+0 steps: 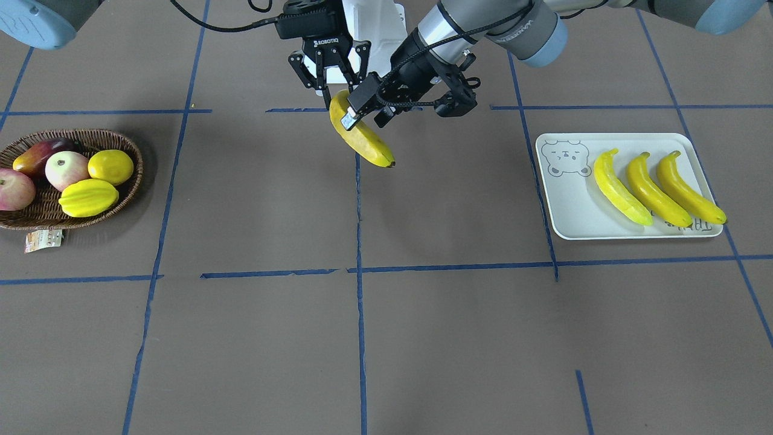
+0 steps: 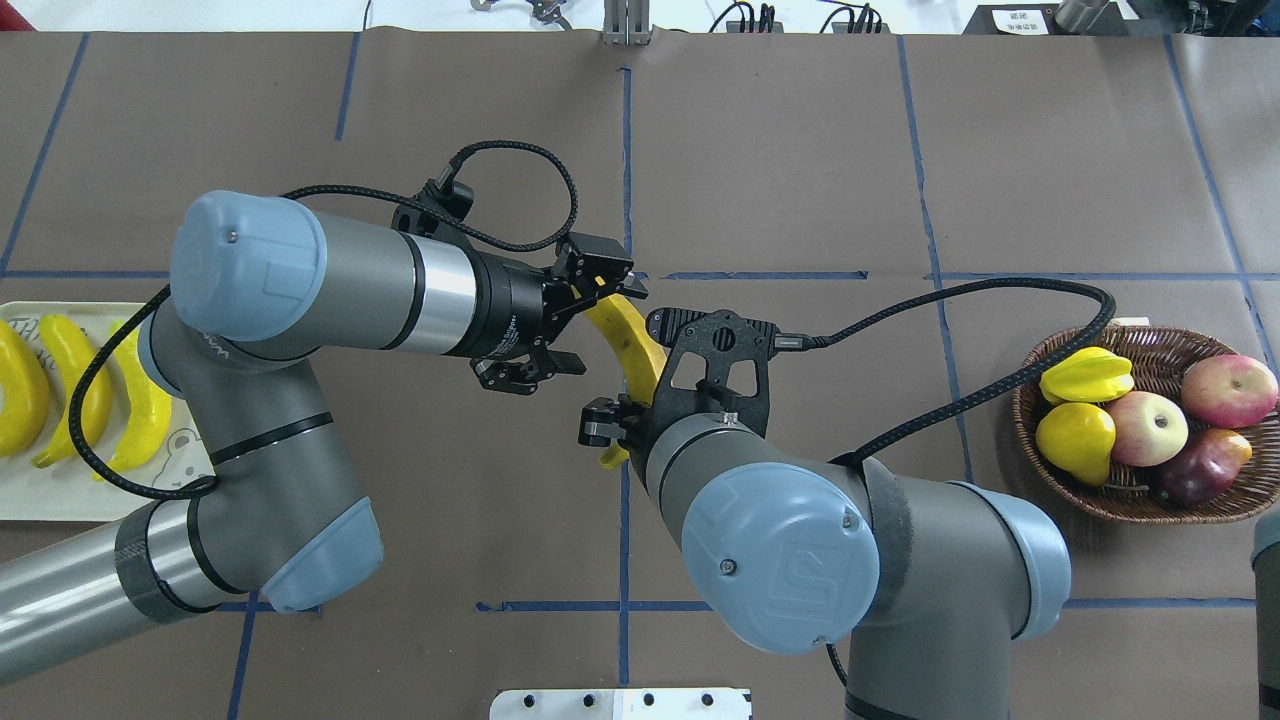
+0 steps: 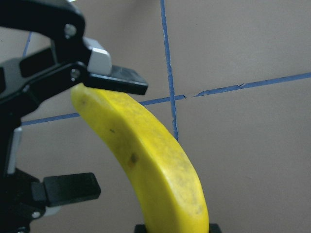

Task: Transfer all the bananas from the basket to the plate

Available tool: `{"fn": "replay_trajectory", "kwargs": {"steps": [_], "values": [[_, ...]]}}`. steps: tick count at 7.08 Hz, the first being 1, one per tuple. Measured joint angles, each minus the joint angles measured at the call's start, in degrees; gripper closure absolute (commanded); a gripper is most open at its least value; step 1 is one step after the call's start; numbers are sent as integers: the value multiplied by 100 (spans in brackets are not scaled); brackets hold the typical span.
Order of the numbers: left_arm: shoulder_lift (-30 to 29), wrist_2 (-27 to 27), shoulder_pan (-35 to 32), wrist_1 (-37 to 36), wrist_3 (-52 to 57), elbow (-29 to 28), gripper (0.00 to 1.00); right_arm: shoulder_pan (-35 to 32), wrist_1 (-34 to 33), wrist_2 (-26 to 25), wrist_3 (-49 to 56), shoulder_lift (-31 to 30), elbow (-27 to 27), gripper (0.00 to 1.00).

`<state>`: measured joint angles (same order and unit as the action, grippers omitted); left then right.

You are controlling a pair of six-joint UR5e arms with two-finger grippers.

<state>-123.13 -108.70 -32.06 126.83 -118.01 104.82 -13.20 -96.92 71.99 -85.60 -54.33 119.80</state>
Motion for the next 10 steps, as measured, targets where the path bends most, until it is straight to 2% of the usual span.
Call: {"fn": "replay_trajectory", "kwargs": {"steps": [2,3,4,5,6,7,10], "values": [[-29,50,6,6,23,-135,3,1,4,-1,0,1,5,100],[-39,93,7,8,29,-176,24,1,0,0,0,0,8,100],[-57,112,7,4,27,-194,83,2,-1,0,0,-4,11,99],[-81,118,7,-1,16,-197,100,2,-2,0,0,-6,14,99],[-92,120,6,1,11,-194,100,2,-2,0,0,-7,16,69],[-95,122,-3,4,17,-191,100,2,7,5,0,-8,29,1],[-87,113,-35,-2,42,-188,100,-6,53,55,19,-49,265,0]]}}
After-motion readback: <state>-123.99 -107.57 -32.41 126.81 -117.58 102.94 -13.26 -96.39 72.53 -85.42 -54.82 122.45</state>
